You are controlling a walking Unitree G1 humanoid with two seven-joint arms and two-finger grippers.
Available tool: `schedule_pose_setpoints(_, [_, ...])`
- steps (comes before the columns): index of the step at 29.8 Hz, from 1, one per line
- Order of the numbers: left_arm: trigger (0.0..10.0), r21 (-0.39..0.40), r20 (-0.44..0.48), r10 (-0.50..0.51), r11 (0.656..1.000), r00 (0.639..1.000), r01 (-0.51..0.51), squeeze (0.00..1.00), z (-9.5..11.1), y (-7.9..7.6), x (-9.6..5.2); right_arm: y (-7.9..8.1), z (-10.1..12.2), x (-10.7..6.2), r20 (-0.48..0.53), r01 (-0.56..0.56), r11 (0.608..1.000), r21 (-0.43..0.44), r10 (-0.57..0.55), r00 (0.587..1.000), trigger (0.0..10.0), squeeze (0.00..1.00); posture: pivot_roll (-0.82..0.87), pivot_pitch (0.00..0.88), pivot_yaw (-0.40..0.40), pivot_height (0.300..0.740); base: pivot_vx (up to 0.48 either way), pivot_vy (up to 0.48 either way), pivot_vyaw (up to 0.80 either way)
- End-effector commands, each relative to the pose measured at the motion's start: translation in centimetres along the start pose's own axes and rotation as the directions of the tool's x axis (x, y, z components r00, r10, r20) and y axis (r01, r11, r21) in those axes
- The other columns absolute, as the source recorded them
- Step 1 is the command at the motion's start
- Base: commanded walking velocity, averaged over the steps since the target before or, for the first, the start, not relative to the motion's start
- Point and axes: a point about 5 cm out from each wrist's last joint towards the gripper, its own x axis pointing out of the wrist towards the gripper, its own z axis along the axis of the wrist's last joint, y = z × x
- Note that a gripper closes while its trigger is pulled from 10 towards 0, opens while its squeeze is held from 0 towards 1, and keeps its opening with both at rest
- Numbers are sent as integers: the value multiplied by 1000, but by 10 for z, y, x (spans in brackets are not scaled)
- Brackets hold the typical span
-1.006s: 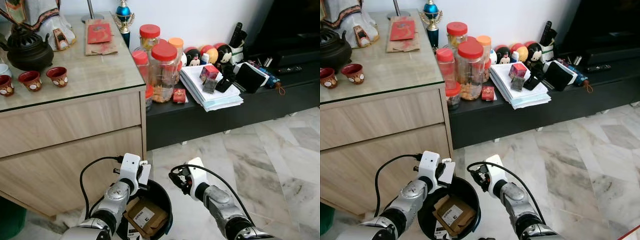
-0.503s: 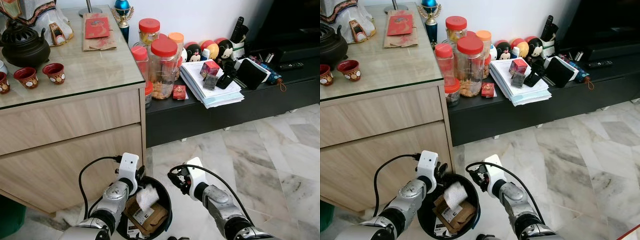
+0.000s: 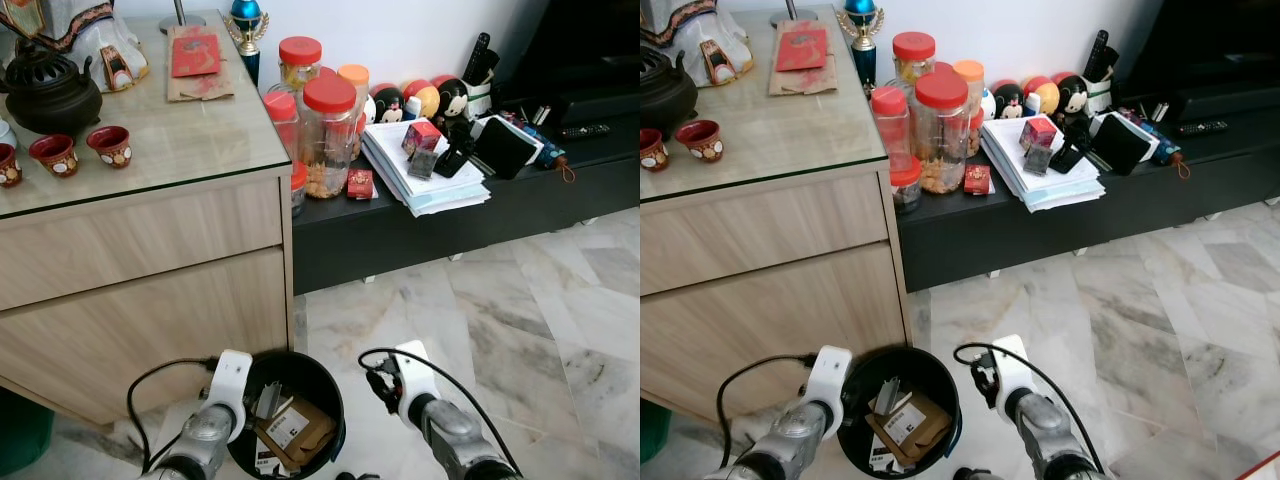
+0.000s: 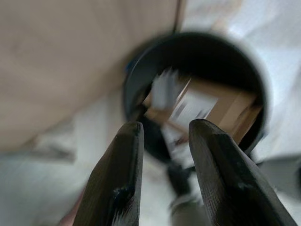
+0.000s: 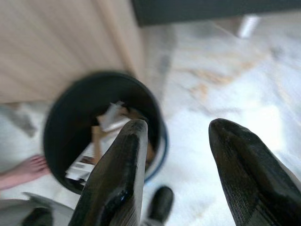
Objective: Picking trash to rubbish bin
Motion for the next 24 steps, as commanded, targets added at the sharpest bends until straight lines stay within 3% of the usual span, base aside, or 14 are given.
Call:
schedule_pose_setpoints(1, [10000,25,-101,55,998,993,-53,0,-26,11,-6,-13,-27,-10,-92,92,995,49,-87,992,10000,0,7,76,-14,740,0,0,0])
schedule_pose_setpoints(7, [10000,1,-140,117,993,983,-118,0,-40,23,-11,-20,-54,-22,-175,165,982,94,-147,973,10000,0,19,52,2,740,0,0,0])
schedule_pose_setpoints(11, [10000,42,-161,115,993,980,-110,0,-48,24,-14,-21,-71,-29,-230,199,975,98,-172,958,10000,0,23,34,14,740,0,0,0])
schedule_pose_setpoints(24, [10000,61,-152,84,995,985,-76,0,-52,19,-15,-14,-64,-24,-207,204,971,128,-175,963,10000,0,20,4,29,740,0,0,0])
